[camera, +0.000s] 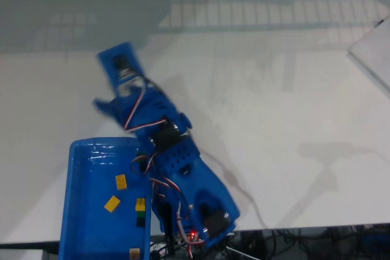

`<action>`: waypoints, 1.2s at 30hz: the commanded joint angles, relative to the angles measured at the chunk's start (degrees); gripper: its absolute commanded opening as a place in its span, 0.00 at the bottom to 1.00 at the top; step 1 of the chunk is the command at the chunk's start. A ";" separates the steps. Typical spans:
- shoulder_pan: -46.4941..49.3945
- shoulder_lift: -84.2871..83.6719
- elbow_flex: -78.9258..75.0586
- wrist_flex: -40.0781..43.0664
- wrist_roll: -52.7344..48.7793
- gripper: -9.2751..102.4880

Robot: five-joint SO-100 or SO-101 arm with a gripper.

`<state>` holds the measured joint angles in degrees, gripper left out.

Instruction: Pick up all the lego then put into the bin

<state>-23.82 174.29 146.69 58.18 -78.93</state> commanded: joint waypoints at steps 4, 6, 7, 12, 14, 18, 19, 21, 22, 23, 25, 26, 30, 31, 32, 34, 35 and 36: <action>20.04 2.90 8.26 -10.28 -3.87 0.15; 23.03 4.13 11.69 -11.69 -4.48 0.09; 23.91 4.83 13.10 -11.69 -5.10 0.08; 26.81 10.20 20.21 -11.25 -7.12 0.08; 28.21 13.27 23.12 -10.90 -8.00 0.08; 30.06 16.08 28.04 -10.72 -9.93 0.08; 30.41 16.08 28.74 -10.55 -10.11 0.08; 31.29 16.08 29.79 -9.05 -11.16 0.08; 31.64 16.08 30.32 -8.26 -11.43 0.08; 31.90 16.08 30.67 -7.29 -11.69 0.08; 32.26 16.08 30.85 -3.87 -12.39 0.08; 32.26 16.08 30.85 -2.20 -12.66 0.08; 32.34 16.08 30.85 3.60 -13.89 0.08; 32.34 16.08 30.85 5.01 -14.41 0.08; 32.34 16.08 30.85 6.33 -14.85 0.08; 32.87 16.08 30.85 9.49 -16.52 0.08; 33.22 16.08 30.94 11.25 -17.58 0.08; 33.40 16.17 30.94 13.01 -18.54 0.08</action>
<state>8.79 189.32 175.61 68.47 -95.45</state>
